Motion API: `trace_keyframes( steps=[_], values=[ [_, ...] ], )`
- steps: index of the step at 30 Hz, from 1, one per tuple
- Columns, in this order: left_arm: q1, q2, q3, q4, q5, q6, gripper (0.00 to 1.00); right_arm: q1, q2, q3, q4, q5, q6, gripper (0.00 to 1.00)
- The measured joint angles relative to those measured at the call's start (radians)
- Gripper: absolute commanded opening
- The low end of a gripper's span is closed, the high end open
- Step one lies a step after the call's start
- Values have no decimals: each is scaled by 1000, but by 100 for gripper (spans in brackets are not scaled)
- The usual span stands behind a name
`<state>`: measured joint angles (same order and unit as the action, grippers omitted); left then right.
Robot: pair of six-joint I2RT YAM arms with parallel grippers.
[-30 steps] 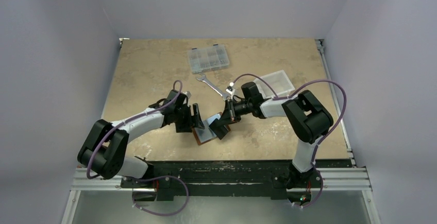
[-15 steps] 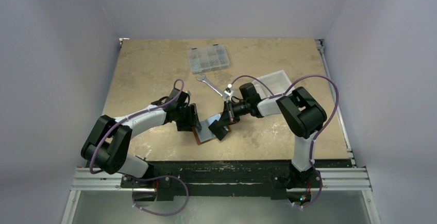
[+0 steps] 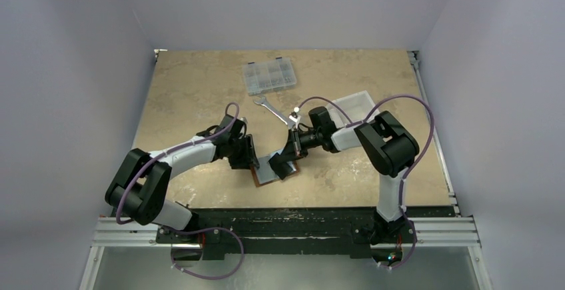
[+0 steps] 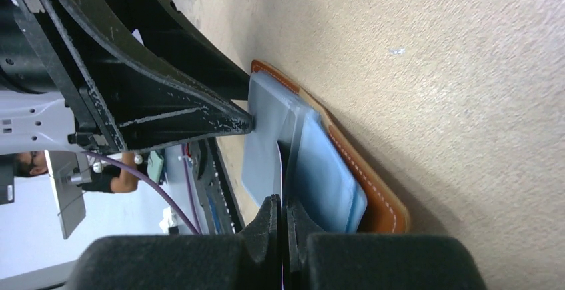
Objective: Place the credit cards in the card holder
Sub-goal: Insert the credit card into the card holder.
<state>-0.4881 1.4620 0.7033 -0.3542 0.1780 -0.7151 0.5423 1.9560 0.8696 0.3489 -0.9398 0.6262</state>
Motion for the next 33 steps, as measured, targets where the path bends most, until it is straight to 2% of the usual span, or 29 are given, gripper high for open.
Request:
trace_keyframes(
  steps=[8,33],
  values=[
    [-10,3,-6,33,0,0,39,0,65,13,96,-35,77,0],
    [-12,-6,-27,69,0,-5,35,4,102,-39,410,-21,271,0]
  ],
)
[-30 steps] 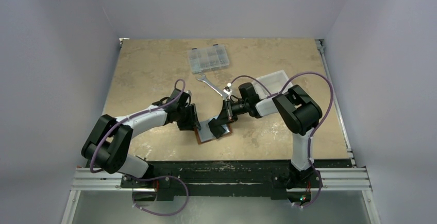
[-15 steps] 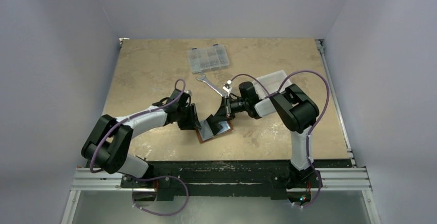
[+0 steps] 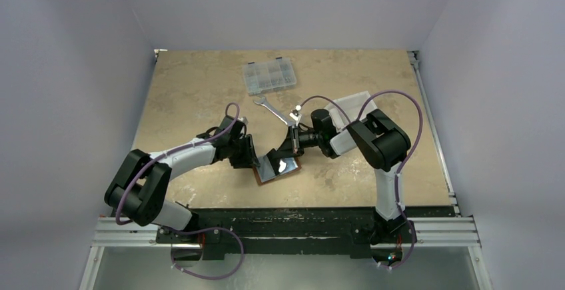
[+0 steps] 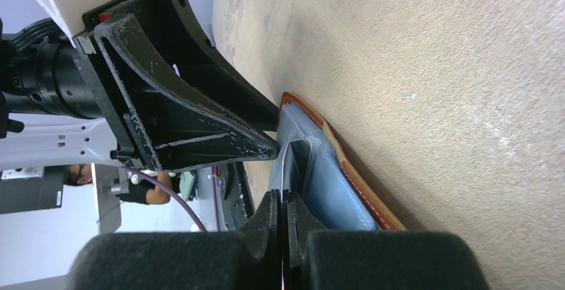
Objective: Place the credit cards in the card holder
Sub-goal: Insert the credit card into the card holder.
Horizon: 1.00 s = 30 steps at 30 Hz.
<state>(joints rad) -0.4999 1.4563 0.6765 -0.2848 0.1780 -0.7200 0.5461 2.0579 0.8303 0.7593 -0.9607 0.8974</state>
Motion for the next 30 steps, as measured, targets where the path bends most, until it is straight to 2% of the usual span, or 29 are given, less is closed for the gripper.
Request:
trace_keyframes(
  steps=[20,30],
  values=[
    [0,2,-6,22,0,0,32,3,2,-19,21,66,-45,0],
    [0,-9,-22,50,0,-2,31,12,-2,-70,113,136,-7,0]
  ],
)
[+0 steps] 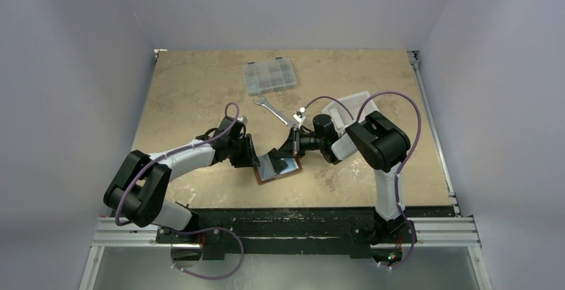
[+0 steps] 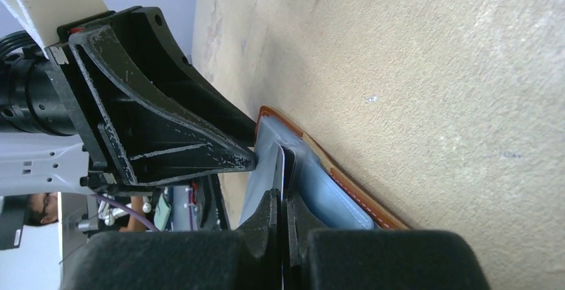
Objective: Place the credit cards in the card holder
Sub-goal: Insert the credit card into the card holder.
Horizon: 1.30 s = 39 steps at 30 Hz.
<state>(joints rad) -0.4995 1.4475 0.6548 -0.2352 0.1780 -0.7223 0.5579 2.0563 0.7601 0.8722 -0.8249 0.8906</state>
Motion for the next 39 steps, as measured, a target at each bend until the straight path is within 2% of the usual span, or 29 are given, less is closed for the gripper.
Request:
trace_keyframes(
  steps=[9,15,18,23,25,28,32,36,39],
  values=[
    [0,-20,-31,45,0,-10,30,24,-30,-99,136,110,76,0],
    [0,-33,-48,66,0,-21,30,33,-50,-110,124,137,46,0],
    [0,-37,-52,68,0,-20,37,33,-63,-95,80,133,-2,0],
    [-3,-61,-53,51,8,-16,64,35,-77,-91,60,147,-56,0],
    [-8,-92,-51,6,-1,-11,64,36,-77,-88,62,151,-62,0],
    [-12,-138,-45,-105,-35,-3,58,36,-77,-87,63,153,-66,0],
    [-12,-168,-11,-180,-49,2,34,36,-77,-87,63,152,-65,0],
    [-13,-161,-12,-109,43,-10,20,36,-77,-86,64,151,-64,0],
    [-23,-139,-30,-29,101,-28,15,36,-72,-85,71,150,-60,0]
  ],
)
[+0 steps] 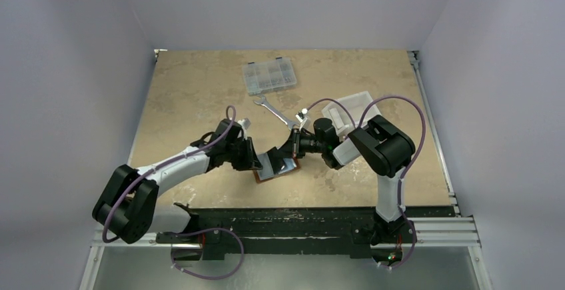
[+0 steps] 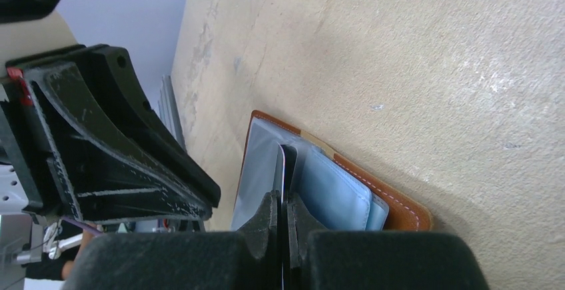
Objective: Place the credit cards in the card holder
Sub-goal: Insert the credit card into the card holder.
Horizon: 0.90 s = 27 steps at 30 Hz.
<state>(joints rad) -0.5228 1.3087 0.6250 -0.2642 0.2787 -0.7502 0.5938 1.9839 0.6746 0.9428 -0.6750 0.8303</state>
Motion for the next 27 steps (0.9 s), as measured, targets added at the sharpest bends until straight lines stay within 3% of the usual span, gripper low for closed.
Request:
trace_keyframes(
  steps=[19,27],
  values=[
    [-15,50,-96,162,41,-54,0,1,13,0,37,7,60,0],
    [-15,49,-113,198,47,-71,0,4,20,-26,87,37,93,0]
  ],
)
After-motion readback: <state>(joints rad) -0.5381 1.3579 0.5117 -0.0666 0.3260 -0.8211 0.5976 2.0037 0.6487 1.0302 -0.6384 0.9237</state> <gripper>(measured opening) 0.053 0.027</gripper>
